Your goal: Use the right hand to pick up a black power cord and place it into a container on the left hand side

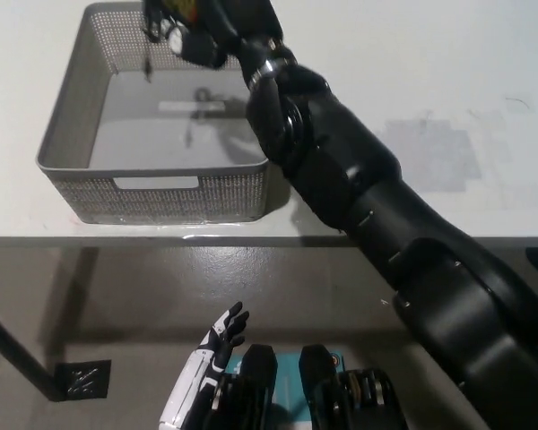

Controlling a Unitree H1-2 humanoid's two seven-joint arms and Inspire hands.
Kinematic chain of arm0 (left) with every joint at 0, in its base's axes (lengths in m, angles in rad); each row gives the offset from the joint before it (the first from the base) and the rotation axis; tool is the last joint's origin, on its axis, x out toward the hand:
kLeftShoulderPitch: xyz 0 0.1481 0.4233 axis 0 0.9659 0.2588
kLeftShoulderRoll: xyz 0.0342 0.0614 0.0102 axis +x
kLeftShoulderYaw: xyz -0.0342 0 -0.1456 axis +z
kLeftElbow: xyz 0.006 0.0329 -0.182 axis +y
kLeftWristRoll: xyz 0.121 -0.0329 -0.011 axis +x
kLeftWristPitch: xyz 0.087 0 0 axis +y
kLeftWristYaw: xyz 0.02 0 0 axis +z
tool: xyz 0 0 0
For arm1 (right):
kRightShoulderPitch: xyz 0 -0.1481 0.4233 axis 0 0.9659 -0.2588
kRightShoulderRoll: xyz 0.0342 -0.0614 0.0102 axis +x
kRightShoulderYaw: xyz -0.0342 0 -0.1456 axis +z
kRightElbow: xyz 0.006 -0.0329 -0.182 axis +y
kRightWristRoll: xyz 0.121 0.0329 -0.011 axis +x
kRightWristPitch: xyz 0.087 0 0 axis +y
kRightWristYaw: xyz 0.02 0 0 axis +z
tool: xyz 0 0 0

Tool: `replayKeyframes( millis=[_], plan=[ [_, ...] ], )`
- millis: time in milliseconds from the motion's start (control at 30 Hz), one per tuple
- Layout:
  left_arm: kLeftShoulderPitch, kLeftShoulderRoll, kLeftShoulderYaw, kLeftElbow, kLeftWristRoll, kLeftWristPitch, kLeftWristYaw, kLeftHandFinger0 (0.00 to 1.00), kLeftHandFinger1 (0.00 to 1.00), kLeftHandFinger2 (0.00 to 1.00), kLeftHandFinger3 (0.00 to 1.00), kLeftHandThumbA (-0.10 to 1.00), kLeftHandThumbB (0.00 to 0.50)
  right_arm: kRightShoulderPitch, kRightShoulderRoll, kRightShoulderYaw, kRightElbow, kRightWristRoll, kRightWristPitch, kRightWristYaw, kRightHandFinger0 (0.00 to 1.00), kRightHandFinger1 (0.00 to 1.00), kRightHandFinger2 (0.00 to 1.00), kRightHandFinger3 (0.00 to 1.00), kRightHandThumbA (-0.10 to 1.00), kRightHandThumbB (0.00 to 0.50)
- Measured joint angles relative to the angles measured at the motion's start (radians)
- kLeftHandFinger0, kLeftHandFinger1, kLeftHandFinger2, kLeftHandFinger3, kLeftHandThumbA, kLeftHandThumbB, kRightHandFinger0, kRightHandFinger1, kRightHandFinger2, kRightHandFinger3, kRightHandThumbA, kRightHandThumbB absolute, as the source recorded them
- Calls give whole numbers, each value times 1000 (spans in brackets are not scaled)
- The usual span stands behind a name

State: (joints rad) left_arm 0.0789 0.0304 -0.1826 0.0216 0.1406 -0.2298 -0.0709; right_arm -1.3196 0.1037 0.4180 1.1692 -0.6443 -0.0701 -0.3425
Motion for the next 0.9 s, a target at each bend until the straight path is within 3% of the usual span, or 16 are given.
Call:
replayKeyframes(
  millis=[133,167,200,267,300,333,367,433,533,667,767,800,833,867,900],
  plan=[
    [-6,5,-6,1,15,-5,2,1000,1000,1000,1000,1000,2,6,14,14,106,0,-21,-19,0,344,803,705,-100,170],
    [-9,5,-8,1,20,-6,2,1000,1000,1000,1000,1000,0,10,19,20,126,0,-28,-23,30,391,857,764,-100,165],
    [-12,5,-10,1,24,-7,3,1000,1000,1000,1000,1000,0,12,24,26,142,0,-32,-26,25,340,660,586,-100,169],
    [-16,5,-12,1,30,-8,3,1000,1000,1000,1000,1000,0,19,30,39,160,-1,-39,-29,1,243,574,489,-100,164],
    [-19,5,-13,1,33,-8,3,1000,1000,1000,1000,1000,0,23,34,45,169,-1,-46,-32,0,261,664,567,-100,158],
    [-22,5,-14,1,36,-9,4,1000,1000,1000,1000,1000,0,28,39,49,175,-1,-54,-35,0,352,874,782,-100,149],
    [-22,5,-14,1,38,-9,4,1000,1000,1000,1000,1000,0,30,40,50,177,-1,-56,-36,3,451,996,954,-100,153],
    [-25,5,-15,1,44,-10,4,1000,1000,1000,1000,1000,3,32,46,54,182,-1,-59,-37,42,515,1000,1000,-100,142],
    [-25,6,-16,1,53,-14,4,1000,1000,1000,1000,1000,10,32,55,62,182,-1,-66,-43,9,517,982,1000,-100,150],
    [-25,6,-16,3,65,-22,4,1000,1000,1000,1000,1000,34,32,59,66,182,-1,-77,-49,39,536,972,993,-100,143],
    [-26,6,-16,3,71,-24,4,1000,1000,1000,1000,1000,16,32,59,67,182,0,-79,-50,63,492,874,884,-100,138],
    [-26,6,-16,3,71,-25,4,1000,1000,1000,1000,1000,24,32,59,67,182,0,-79,-50,65,457,793,785,-78,170],
    [-26,7,-16,3,72,-25,4,1000,1000,1000,1000,1000,30,32,59,66,182,0,-80,-50,345,775,1000,1000,245,190],
    [-26,7,-16,3,72,-26,4,1000,1000,1000,1000,1000,30,32,59,64,182,1,-80,-51,439,814,1000,1000,423,241],
    [-26,7,-16,3,72,-26,4,1000,1000,1000,1000,1000,21,32,59,63,182,2,-80,-50,753,1000,1000,1000,603,323]
  ],
)
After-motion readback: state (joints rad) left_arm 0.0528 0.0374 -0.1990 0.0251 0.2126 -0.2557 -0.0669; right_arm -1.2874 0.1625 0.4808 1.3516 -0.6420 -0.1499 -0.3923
